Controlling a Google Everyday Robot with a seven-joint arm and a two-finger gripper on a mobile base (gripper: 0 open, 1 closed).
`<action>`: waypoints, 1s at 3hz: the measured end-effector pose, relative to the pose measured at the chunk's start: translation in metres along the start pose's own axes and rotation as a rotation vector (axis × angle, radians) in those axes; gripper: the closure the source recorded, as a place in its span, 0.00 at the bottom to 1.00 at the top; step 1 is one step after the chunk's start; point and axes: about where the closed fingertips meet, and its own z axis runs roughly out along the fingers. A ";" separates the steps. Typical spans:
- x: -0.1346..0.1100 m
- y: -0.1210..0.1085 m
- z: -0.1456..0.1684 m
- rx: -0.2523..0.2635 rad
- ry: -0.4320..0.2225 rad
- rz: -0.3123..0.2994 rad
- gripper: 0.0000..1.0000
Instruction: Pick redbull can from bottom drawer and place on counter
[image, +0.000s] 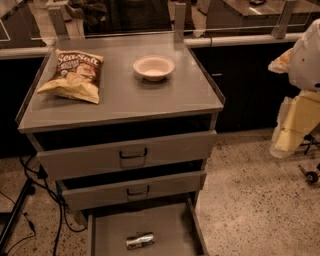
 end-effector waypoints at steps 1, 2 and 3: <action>-0.004 0.006 0.008 -0.004 -0.017 -0.011 0.00; -0.010 0.011 0.025 -0.003 -0.048 -0.014 0.00; -0.026 0.028 0.067 -0.036 -0.106 -0.034 0.00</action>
Offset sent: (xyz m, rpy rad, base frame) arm 0.0031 0.0265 -0.0481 0.0771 -0.0105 0.0372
